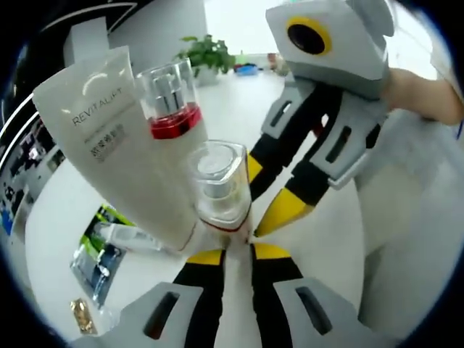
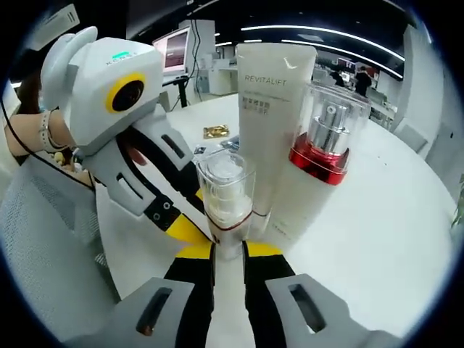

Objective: Arrange the skincare products in the storage area until every visible bottle or jar stands upright without overlapping.

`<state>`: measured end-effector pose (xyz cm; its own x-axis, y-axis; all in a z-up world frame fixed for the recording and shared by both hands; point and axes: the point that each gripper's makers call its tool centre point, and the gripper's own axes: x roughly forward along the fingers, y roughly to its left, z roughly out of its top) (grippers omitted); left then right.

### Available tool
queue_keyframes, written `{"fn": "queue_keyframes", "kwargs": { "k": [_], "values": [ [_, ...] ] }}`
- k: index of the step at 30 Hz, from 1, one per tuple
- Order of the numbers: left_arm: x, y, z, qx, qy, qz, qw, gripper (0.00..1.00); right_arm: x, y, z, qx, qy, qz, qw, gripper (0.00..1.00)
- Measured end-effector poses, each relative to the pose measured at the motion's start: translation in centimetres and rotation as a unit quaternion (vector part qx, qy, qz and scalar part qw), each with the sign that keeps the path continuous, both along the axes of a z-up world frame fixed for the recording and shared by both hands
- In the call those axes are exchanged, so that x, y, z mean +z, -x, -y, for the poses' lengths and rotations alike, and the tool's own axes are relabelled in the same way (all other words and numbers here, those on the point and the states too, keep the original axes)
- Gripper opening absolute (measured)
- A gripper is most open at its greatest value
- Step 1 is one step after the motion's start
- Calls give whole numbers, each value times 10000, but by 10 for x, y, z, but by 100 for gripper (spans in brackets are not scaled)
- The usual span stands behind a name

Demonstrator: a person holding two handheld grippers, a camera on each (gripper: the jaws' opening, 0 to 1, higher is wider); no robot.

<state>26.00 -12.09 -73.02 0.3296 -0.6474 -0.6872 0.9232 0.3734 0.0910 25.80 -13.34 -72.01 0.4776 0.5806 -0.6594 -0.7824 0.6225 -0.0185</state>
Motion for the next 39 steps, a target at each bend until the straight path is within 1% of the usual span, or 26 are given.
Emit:
{"fn": "queue_keyframes", "kwargs": {
  "k": [8,14,19,35,36,39],
  "values": [
    [-2,-3,5,1,-12,-12,10000,9,-5,-2,5,-50,106,-8,9999,15],
    [-2,-4,9,28,39,-48,10000,8,-5,-5,9,-175,91,18,9998,15],
    [-3,-7,9,-5,-8,-35,10000,8,-5,-7,10,-182,120,44,9998,15],
    [-1,-12,16,46,69,-27,10000,6,-4,-16,19,-294,213,144,9992,13],
    [-1,-12,16,46,74,-30,10000,6,-3,-17,19,-303,242,203,9990,13],
    [-1,-11,16,37,66,-23,10000,6,-6,-16,19,-277,294,177,9990,12]
  ]
}}
